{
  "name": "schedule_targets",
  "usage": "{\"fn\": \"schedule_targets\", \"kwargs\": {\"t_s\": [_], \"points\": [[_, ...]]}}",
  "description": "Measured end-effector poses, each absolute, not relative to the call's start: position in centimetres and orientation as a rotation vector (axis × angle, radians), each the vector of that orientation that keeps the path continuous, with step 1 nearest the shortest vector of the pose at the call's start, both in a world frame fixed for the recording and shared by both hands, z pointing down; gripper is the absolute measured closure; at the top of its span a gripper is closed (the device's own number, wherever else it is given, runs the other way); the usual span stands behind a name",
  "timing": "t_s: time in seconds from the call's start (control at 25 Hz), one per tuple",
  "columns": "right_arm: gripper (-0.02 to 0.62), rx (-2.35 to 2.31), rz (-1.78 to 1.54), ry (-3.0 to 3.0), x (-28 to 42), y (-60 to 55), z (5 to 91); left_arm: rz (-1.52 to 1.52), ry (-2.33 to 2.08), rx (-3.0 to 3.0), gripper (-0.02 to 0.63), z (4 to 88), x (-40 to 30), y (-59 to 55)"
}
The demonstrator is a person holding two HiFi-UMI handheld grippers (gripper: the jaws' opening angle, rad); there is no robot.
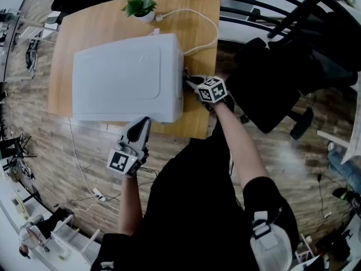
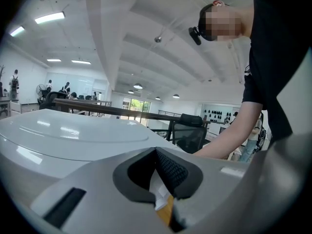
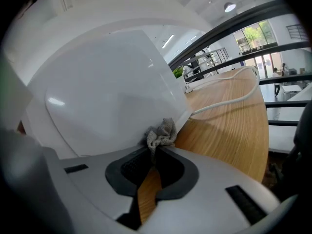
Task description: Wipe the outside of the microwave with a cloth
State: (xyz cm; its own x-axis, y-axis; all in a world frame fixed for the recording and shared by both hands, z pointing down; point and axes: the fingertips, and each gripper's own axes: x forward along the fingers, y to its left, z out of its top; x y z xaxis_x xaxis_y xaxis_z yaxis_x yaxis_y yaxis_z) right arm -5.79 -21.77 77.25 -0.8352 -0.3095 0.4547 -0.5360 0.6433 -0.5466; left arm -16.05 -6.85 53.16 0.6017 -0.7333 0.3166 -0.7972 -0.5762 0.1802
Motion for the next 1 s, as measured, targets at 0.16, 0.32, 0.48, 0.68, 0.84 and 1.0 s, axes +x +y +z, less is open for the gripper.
{"fn": "schedule_targets", "kwargs": {"t_s": [0.16,0.32,0.48,0.68,0.84,1.0], "points": [[0.571,0.683,1.014,-2.538,-5.9,-20.5,77.3,0.289,-1.228,2.535,0.604,53.1,-16.1,-6.8],[0.571,0.668,1.012,-2.532,-6.0,-18.8,77.4,0.284,-1.200,2.553,0.604,53.1,-15.7,-6.7],[0.571,0.666,0.967,-2.521,-6.2,-17.2,77.7,0.284,-1.163,2.585,0.604,53.2,-14.8,-6.7],[0.571,0.670,0.984,-2.518,-6.4,-15.1,77.8,0.279,-1.157,2.591,0.604,53.3,-14.7,-6.6],[0.571,0.675,0.990,-2.515,-6.3,-13.5,77.7,0.277,-1.151,2.602,0.604,53.1,-14.6,-6.5],[0.571,0.666,0.986,-2.511,-6.4,-11.9,77.7,0.273,-1.140,2.610,0.604,53.0,-14.6,-6.5]]}}
